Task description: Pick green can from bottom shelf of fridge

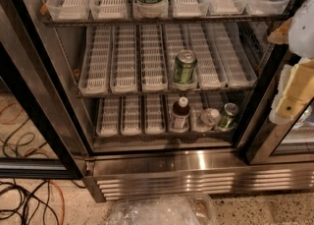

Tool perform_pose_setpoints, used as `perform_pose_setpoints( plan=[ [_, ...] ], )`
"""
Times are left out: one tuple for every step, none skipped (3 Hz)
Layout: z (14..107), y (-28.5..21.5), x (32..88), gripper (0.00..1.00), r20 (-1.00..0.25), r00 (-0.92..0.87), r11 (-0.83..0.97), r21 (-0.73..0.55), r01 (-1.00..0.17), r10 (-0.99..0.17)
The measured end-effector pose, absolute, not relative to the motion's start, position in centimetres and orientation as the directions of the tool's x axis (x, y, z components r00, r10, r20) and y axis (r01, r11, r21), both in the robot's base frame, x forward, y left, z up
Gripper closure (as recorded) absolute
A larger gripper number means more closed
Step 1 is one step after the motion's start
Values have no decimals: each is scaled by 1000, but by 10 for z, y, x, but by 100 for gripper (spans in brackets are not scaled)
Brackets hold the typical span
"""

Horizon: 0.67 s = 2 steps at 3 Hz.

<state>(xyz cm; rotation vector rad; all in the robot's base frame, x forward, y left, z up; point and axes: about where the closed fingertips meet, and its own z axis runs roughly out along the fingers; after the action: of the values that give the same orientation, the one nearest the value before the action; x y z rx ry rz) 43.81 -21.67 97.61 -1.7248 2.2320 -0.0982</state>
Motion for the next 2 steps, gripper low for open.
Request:
perform_pose_setpoints(
  plan=[
    [976,-217,438,0,-207,-221,270,-245,-931,-953],
    [976,-213,440,0,-225,-222,276,-248,-929,-949]
  ],
)
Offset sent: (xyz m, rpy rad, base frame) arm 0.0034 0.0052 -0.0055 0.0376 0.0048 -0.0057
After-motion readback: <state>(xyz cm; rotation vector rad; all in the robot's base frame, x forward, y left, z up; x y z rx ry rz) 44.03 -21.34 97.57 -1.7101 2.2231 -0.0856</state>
